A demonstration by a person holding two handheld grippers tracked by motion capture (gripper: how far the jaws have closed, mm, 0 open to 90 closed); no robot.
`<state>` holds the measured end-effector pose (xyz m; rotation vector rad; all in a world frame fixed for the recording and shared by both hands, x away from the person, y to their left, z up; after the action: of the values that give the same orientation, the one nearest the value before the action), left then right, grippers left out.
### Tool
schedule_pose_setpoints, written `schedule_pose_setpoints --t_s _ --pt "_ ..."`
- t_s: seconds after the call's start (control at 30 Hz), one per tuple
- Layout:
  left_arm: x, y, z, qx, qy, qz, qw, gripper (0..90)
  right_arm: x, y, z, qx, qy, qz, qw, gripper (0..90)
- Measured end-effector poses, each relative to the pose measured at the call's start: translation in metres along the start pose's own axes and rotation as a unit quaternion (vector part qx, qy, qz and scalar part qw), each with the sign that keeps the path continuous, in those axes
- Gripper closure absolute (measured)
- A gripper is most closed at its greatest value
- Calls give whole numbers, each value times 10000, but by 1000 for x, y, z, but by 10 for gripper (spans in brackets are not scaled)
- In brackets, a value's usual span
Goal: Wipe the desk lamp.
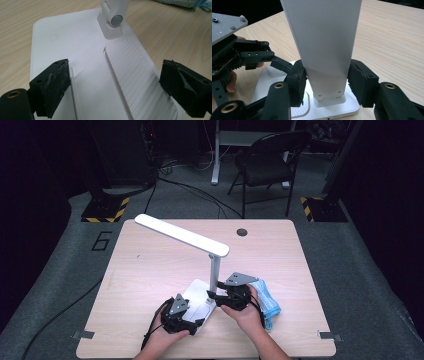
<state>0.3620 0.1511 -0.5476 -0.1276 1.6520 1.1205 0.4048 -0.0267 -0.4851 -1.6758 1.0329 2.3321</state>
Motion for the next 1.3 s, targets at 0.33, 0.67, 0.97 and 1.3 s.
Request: schedule_pose_setpoints --t_s 0.33,0.67,0.97,1.3 --pt "0 -2 -2 2 -4 -76 10000 85 0 1 -4 9 -65 -14 10000 496" --pt "1 -3 -2 4 33 -133 9999 84 17 20 -1 121 -1 67 9999 477" --pt "1 -3 -2 13 24 -146 9999 84 34 56 -21 650 -143 94 9977 469" --pt "1 -3 -2 15 21 -149 9999 84 41 88 -47 1295 -317 -83 9910 461"
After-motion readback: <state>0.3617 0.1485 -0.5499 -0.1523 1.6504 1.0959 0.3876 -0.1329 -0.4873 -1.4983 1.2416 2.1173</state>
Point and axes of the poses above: each handheld gripper's, and its own axes: y roughly backward along the jaws, x roughly out of its underside, z roughly to its left, the point moved 4 cm from there along -y, roughly forward along the jaws, and after that the axes turned 6 degrees about -x, right-handed, at the moved point
